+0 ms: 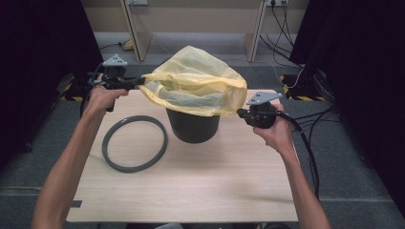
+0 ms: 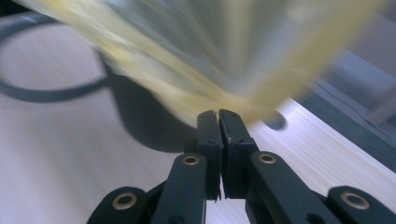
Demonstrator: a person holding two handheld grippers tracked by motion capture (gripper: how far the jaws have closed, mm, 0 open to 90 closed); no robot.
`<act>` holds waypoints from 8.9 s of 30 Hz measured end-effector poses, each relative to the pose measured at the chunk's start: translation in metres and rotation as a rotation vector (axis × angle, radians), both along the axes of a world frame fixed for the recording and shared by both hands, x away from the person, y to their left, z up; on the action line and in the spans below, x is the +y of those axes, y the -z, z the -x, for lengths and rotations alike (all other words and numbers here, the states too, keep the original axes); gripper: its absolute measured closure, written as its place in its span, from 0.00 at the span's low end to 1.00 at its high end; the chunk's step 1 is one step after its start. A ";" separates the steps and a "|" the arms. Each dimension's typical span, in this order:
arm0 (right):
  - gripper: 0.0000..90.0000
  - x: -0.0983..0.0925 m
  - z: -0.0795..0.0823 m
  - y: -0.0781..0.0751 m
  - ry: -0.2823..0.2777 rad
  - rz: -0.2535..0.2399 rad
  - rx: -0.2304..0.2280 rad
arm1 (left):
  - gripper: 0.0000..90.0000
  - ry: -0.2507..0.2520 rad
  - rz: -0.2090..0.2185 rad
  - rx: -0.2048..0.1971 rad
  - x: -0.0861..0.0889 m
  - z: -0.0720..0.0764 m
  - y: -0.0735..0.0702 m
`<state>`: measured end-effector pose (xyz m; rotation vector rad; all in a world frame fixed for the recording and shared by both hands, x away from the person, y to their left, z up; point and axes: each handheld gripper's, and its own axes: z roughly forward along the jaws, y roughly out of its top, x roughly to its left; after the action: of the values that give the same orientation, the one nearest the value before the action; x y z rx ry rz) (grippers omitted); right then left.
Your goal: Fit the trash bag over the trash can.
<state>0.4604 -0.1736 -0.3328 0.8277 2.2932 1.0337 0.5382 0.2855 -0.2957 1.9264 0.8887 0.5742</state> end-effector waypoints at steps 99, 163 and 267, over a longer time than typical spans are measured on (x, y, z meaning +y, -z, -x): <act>0.86 0.038 -0.032 -0.004 0.081 -0.330 0.113 | 0.50 0.127 0.046 -0.058 -0.020 0.073 0.018; 0.98 0.028 -0.089 0.004 0.173 -0.239 0.128 | 0.96 -0.067 0.074 0.045 -0.013 -0.016 0.042; 0.97 0.036 -0.013 -0.014 0.069 -0.196 0.000 | 0.98 0.022 0.176 0.057 -0.005 -0.015 0.061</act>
<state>0.4733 -0.1376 -0.3187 0.9767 2.1718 1.2416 0.5531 0.2804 -0.3565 1.7989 0.9220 0.4153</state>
